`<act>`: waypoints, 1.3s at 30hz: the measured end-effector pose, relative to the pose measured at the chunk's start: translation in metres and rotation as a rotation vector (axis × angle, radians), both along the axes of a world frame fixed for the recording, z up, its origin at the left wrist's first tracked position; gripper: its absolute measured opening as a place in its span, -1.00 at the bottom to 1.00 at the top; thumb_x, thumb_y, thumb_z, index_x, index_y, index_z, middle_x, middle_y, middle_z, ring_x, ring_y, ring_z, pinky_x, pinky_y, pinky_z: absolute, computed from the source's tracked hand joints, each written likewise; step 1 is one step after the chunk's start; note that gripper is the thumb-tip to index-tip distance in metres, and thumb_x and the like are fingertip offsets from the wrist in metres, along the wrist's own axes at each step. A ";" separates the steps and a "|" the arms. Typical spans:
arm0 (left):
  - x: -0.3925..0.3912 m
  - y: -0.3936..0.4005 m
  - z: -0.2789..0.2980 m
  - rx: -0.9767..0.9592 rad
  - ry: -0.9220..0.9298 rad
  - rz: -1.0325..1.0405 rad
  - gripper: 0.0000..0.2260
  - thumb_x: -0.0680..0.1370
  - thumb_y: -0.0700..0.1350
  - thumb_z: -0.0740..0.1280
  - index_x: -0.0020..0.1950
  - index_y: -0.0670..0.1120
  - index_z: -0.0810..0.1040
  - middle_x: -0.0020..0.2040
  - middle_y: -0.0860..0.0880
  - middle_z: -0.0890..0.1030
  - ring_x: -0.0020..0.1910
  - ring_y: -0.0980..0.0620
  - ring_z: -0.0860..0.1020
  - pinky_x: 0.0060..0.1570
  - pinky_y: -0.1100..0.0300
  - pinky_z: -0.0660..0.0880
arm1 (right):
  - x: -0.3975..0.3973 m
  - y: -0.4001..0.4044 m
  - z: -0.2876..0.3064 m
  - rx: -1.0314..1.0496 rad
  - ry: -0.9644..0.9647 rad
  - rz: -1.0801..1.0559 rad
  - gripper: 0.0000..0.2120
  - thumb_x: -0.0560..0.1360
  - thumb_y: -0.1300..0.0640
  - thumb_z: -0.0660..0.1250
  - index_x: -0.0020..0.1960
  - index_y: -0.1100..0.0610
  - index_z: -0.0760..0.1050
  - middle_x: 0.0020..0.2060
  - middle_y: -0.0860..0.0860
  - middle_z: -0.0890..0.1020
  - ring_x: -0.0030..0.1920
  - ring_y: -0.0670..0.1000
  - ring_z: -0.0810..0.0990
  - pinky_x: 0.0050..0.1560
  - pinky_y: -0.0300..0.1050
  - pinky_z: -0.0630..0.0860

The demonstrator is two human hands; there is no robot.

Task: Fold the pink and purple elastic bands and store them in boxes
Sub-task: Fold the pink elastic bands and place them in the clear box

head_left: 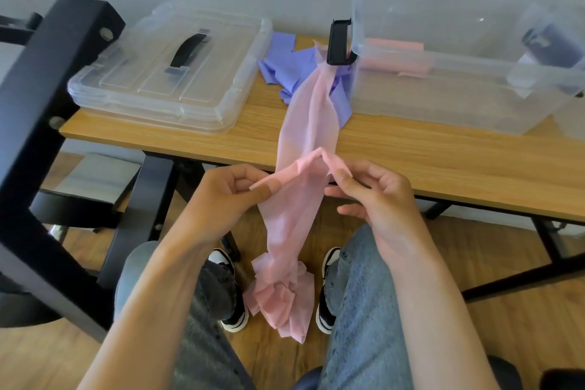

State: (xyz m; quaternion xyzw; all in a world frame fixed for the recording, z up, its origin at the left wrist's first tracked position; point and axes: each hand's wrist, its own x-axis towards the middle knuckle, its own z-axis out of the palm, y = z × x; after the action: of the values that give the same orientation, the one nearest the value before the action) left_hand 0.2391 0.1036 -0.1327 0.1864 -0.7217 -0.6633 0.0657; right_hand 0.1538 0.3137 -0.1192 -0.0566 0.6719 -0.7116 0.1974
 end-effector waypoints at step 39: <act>0.069 -0.025 -0.038 -0.203 -0.467 -0.776 -0.92 0.59 -0.11 0.46 0.03 -0.09 0.65 0.02 -0.09 0.72 0.05 -0.26 0.66 0.16 -0.27 0.57 | 0.027 0.038 -0.047 0.554 -0.003 0.911 -0.97 0.65 0.16 0.37 0.08 0.11 0.57 0.02 0.01 0.75 0.04 -0.02 0.74 0.12 0.11 0.68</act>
State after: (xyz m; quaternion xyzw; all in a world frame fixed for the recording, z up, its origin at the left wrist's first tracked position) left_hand 0.3080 0.0783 -0.1711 0.0397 -0.7949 -0.5052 -0.3338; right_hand 0.1811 0.3519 -0.1660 -0.2874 0.7417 -0.3498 0.4949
